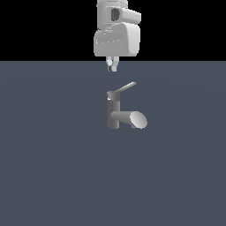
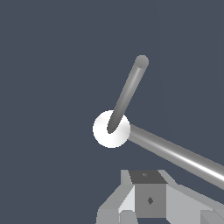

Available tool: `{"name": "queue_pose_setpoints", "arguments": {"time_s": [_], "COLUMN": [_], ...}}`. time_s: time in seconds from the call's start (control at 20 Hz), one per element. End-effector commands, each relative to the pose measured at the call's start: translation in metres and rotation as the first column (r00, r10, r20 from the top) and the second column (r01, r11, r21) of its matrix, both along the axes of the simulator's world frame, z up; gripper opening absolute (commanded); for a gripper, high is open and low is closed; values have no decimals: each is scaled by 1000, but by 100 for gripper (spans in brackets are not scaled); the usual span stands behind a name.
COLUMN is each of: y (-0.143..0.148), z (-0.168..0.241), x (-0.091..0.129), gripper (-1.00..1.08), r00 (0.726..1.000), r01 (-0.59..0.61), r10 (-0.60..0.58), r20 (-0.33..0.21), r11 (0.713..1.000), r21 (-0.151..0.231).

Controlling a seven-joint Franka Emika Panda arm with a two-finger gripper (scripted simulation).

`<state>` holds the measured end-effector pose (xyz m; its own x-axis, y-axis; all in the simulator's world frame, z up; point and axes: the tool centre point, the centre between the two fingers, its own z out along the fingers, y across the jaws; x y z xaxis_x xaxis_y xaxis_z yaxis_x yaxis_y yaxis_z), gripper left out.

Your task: Turn on the faucet by rotating a designated handle.

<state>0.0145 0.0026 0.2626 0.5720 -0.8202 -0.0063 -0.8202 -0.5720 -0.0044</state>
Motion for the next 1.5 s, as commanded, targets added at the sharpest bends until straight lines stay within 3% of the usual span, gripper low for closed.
{"name": "queue_pose_setpoints", "arguments": {"time_s": [0.0, 0.35, 0.7, 1.1, 1.45], "y": [-10, -41, -66, -77, -79], "z": [-14, -50, -72, -81, -81], "x": [17, 57, 81, 89, 81], "gripper": [-100, -100, -100, -100, -100], "r00": [998, 972, 940, 923, 924], "r01": [66, 235, 342, 384, 384], "r10": [-66, -235, -342, -384, -384], "r20": [0, 0, 0, 0, 0], "r11": [998, 972, 940, 923, 923], "r21": [-2, -7, -9, -8, -9]}}
